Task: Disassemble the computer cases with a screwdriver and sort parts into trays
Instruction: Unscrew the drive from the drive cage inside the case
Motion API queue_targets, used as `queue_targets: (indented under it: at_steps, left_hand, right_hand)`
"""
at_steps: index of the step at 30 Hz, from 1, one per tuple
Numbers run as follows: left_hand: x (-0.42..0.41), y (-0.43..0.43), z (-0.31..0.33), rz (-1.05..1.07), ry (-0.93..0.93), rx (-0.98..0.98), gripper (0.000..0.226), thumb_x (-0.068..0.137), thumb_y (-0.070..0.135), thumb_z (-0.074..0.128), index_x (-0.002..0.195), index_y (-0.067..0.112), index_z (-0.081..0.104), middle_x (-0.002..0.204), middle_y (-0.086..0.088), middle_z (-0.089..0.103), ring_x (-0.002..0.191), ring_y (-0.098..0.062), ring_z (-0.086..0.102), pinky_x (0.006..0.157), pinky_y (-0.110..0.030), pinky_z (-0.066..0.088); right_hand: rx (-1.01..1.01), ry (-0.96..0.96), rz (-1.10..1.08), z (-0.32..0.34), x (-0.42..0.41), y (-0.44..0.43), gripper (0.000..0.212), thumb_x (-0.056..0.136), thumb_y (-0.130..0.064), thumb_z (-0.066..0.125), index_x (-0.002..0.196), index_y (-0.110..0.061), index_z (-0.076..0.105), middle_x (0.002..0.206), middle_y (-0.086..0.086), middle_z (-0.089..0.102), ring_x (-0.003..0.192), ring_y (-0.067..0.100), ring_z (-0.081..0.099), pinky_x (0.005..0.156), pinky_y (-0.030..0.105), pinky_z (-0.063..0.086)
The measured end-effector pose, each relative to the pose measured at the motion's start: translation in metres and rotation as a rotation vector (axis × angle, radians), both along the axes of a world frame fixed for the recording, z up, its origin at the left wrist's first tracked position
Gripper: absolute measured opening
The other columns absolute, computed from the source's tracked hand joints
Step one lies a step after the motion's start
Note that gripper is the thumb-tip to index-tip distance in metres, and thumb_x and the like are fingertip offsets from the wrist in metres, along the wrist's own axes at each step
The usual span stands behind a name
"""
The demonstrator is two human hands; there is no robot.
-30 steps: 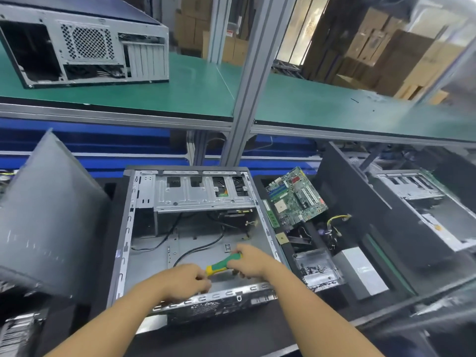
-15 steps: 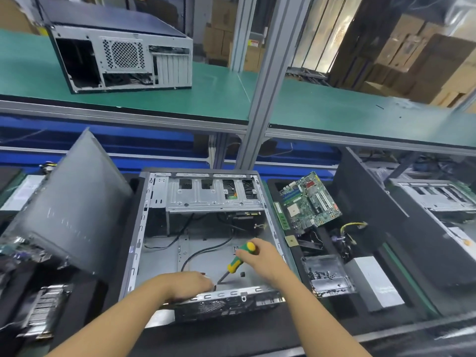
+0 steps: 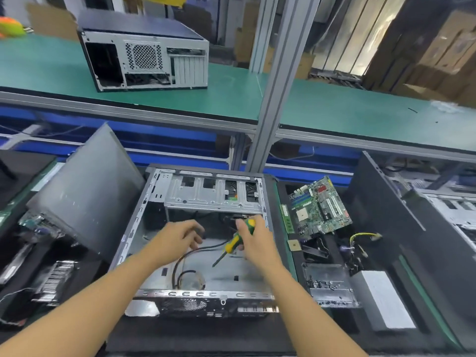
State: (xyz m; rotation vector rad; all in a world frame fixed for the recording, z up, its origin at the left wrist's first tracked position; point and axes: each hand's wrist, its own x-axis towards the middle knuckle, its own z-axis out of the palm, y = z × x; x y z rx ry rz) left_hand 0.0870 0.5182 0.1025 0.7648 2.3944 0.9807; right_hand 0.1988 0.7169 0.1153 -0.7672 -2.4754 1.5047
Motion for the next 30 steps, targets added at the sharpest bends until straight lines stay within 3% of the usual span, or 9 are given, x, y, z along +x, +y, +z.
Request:
queue_targets:
  at_steps: [2,3,6,10,13,18,20,30]
  left_hand:
    - [-0.013,0.01,0.01,0.009,0.145,-0.013,0.031,0.097,0.006,0.051,0.11,0.031,0.066,0.107,0.015,0.067,0.099,-0.001,0.063,0.087,-0.021,0.051]
    - [-0.021,0.015,0.013,0.013,0.174,-0.004,0.028,0.097,0.01,0.055,0.111,0.032,0.065,0.109,0.016,0.066,0.1,-0.001,0.062,0.091,-0.024,0.051]
    - [-0.047,0.033,0.025,0.043,0.176,0.072,0.018,0.098,0.025,0.059,0.112,0.036,0.06,0.101,0.018,0.068,0.088,-0.002,0.063,0.085,-0.028,0.054]
    - [-0.083,0.064,0.029,-0.017,0.231,0.042,0.03,0.097,0.019,0.058,0.126,0.024,0.061,0.128,0.009,0.06,0.117,-0.009,0.056,0.1,-0.024,0.041]
    - [-0.105,0.088,0.027,-0.07,0.184,0.007,0.038,0.098,0.016,0.053,0.135,0.018,0.058,0.138,0.001,0.057,0.124,-0.016,0.055,0.107,-0.03,0.041]
    - [-0.124,0.113,0.013,-0.122,0.141,0.026,0.033,0.101,0.012,0.05,0.131,0.017,0.064,0.125,-0.001,0.065,0.106,-0.018,0.063,0.092,-0.028,0.049]
    - [-0.128,0.118,0.006,-0.131,0.14,0.022,0.032,0.101,0.009,0.049,0.127,0.018,0.066,0.12,-0.002,0.068,0.105,-0.019,0.063,0.093,-0.032,0.05]
    - [-0.13,0.125,-0.013,-0.109,0.28,0.034,0.02,0.097,0.023,0.06,0.112,0.029,0.072,0.104,0.007,0.067,0.103,-0.017,0.057,0.093,-0.039,0.047]
  right_hand:
    - [0.006,0.112,-0.016,0.02,-0.015,0.009,0.021,0.1,-0.047,0.052,0.094,-0.028,0.045,0.08,0.007,0.067,0.056,0.021,0.067,0.048,0.037,0.054]
    - [0.014,0.17,-0.027,0.031,-0.025,0.015,0.017,0.1,-0.045,0.053,0.094,-0.031,0.045,0.078,0.008,0.066,0.053,0.021,0.064,0.047,0.04,0.055]
    - [0.048,0.25,-0.047,0.065,-0.059,0.032,0.019,0.099,-0.043,0.057,0.097,-0.03,0.042,0.079,0.009,0.063,0.057,0.023,0.063,0.055,0.049,0.058]
    - [0.153,0.208,-0.065,0.087,-0.104,0.049,0.029,0.098,-0.033,0.061,0.108,-0.023,0.035,0.088,0.009,0.06,0.071,0.028,0.063,0.064,0.05,0.056]
    - [0.219,0.209,-0.079,0.087,-0.127,0.051,0.029,0.099,-0.03,0.06,0.108,-0.025,0.033,0.086,0.007,0.06,0.068,0.023,0.06,0.062,0.044,0.053]
    - [0.279,0.163,-0.078,0.073,-0.144,0.05,0.029,0.1,-0.03,0.059,0.109,-0.023,0.033,0.081,0.003,0.057,0.062,0.017,0.054,0.054,0.035,0.045]
    - [0.304,0.146,-0.079,0.069,-0.146,0.051,0.028,0.1,-0.03,0.059,0.11,-0.022,0.034,0.08,-0.001,0.055,0.062,0.011,0.052,0.052,0.028,0.04]
    - [0.34,0.125,-0.049,0.068,-0.148,0.054,0.031,0.099,-0.032,0.06,0.114,-0.024,0.035,0.081,-0.005,0.057,0.064,0.007,0.056,0.052,0.02,0.037]
